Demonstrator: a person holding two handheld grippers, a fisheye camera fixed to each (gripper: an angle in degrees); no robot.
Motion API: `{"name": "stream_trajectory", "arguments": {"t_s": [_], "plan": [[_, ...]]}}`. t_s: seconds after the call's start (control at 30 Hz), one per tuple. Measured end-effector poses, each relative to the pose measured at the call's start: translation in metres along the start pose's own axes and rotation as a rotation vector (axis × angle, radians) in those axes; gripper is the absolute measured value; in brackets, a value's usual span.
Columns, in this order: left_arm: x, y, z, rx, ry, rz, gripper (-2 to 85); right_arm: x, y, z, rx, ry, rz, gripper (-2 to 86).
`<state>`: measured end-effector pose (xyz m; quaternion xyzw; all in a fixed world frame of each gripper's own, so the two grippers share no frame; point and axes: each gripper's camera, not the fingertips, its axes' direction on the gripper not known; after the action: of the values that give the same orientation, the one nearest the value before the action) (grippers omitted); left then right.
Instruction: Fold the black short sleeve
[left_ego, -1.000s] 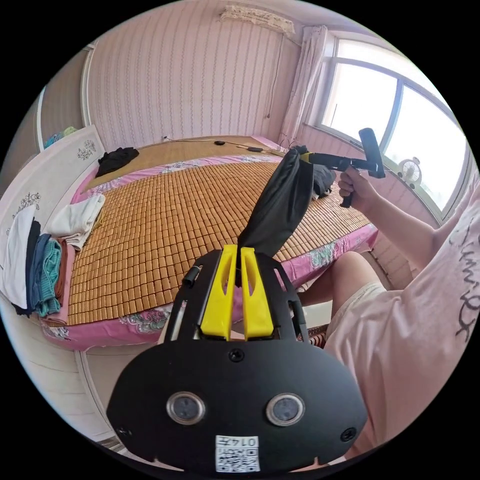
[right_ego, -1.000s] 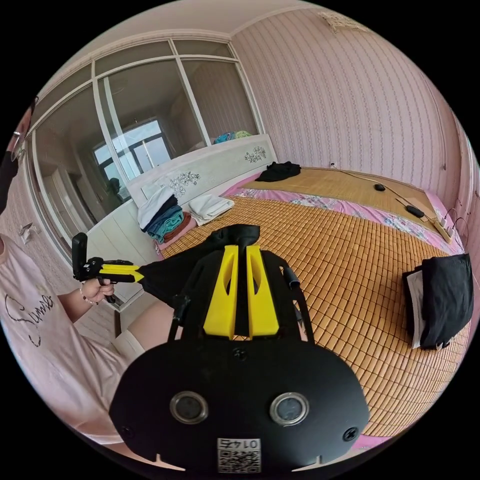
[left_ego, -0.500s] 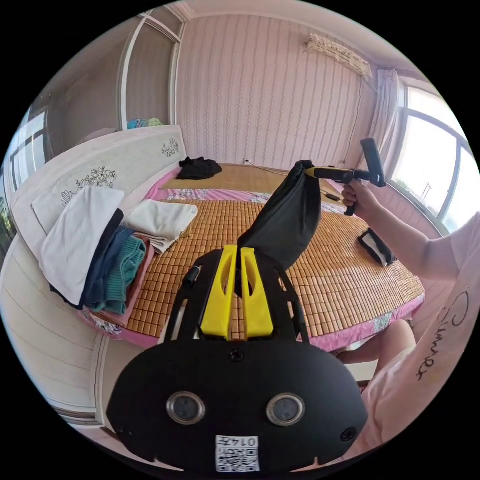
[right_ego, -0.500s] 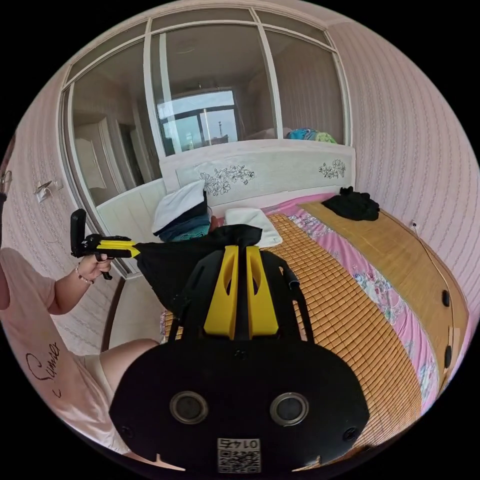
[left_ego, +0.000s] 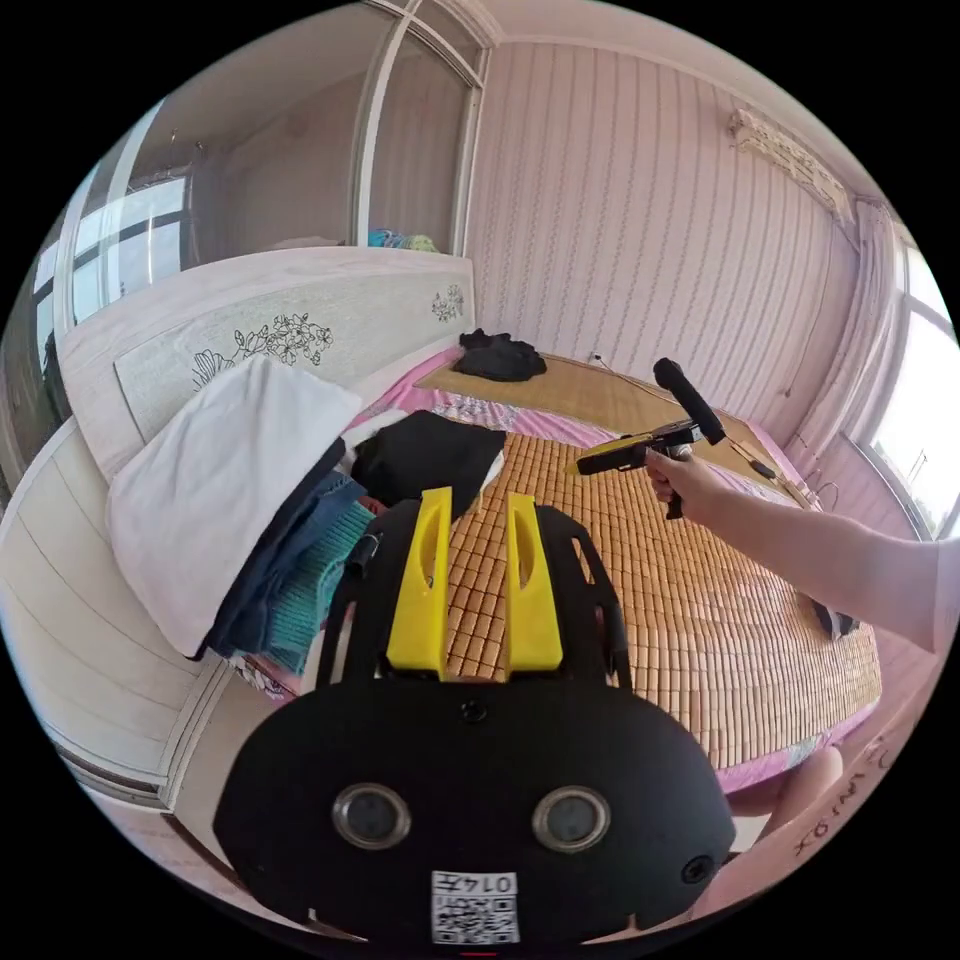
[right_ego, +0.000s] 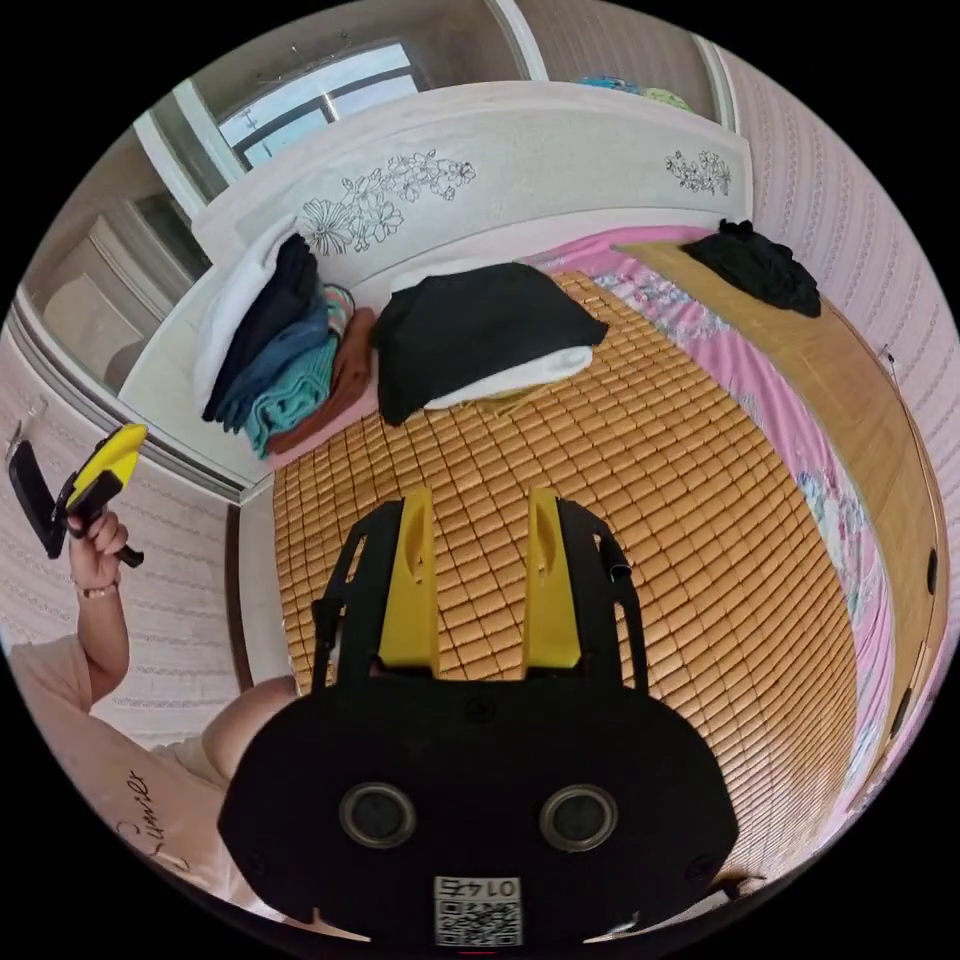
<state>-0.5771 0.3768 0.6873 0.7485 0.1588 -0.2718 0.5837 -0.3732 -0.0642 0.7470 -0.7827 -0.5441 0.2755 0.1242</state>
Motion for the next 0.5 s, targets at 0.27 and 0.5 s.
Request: {"name": "stream_trajectory", "arguments": {"t_s": [0.27,0.5], "plan": [[0.121,0.148,-0.038,-0.172,0.332,0.122,7.8,-0.041,0.374,-0.046,-0.220,0.063,0.354,11.0],[0.219,0.160,-0.062,-0.116,0.457,0.230,6.9,-0.100,0.571,-0.142,-0.135,0.370,0.673,10.5]]}}
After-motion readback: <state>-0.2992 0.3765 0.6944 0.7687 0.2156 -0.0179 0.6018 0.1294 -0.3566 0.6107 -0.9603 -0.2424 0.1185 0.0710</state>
